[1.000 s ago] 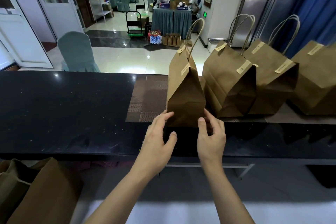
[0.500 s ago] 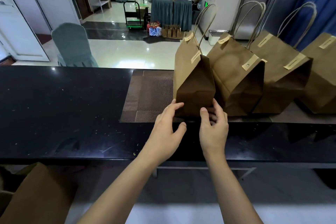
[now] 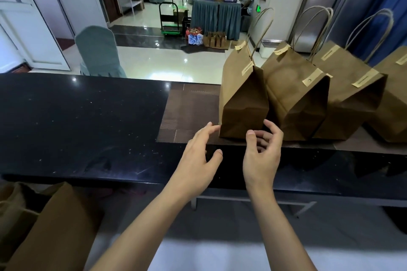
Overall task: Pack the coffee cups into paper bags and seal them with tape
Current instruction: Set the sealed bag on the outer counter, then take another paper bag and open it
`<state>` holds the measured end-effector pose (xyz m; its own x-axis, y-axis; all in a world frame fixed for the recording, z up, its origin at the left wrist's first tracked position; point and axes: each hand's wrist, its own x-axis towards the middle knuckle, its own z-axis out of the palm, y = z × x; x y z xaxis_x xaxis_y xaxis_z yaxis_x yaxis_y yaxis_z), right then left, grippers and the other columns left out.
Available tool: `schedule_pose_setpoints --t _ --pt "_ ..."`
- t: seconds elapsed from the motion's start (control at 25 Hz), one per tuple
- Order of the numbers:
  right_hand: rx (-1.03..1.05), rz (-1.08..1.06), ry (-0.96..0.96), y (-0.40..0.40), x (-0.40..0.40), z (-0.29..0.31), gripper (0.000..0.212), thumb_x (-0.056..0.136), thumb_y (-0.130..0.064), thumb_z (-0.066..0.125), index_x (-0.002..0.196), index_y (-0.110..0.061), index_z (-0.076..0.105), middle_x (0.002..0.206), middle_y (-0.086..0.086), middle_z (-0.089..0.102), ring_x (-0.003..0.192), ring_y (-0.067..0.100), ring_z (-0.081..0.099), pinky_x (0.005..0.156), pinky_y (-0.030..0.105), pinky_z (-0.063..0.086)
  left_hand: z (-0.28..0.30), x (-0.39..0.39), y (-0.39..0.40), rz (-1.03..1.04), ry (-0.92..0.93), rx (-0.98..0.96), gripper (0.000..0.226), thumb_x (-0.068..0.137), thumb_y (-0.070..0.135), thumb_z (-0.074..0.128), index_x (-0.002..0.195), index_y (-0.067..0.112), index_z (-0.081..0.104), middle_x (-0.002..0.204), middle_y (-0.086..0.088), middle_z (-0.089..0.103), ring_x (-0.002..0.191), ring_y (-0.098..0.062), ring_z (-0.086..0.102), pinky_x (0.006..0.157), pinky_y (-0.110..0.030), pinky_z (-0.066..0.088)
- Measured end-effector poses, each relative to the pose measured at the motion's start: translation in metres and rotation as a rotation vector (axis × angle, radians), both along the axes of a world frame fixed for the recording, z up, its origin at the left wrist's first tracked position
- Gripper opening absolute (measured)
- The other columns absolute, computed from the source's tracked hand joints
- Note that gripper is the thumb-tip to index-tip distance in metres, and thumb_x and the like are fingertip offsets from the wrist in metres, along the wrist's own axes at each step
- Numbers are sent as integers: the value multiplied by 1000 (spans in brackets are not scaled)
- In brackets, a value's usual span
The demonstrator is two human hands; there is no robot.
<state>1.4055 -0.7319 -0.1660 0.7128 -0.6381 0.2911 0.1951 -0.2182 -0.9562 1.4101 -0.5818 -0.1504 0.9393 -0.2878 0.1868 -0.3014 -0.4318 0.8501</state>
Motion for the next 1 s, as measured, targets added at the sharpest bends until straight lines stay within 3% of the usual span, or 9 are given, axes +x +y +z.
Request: schedule_pose_setpoints --t 0.36,0.68,1.0 --pt "-4 193 -35 79 -13 12 34 99 -24 63 131 -22 53 101 -10 61 91 -5 60 77 9 46 13 -44 87 201 -40 -30 51 98 20 55 142 43 41 149 30 36 134 3 36 107 -31 44" --pt "21 469 -38 186 -24 22 27 97 -21 63 124 -22 58 96 -7 62 86 -6 58 75 7 42 22 -95 182 487 -183 46 51 95 19 58 142 33 46 142 23 46 135 -4 39 112 -36 38" --pt "-33 662 -7 258 -35 17 22 97 -23 64 119 -23 62 94 -9 64 86 -3 59 73 7 43 33 -150 235 644 -279 128 47 94 15 59 138 29 50 134 16 51 129 -8 45 107 -37 42"
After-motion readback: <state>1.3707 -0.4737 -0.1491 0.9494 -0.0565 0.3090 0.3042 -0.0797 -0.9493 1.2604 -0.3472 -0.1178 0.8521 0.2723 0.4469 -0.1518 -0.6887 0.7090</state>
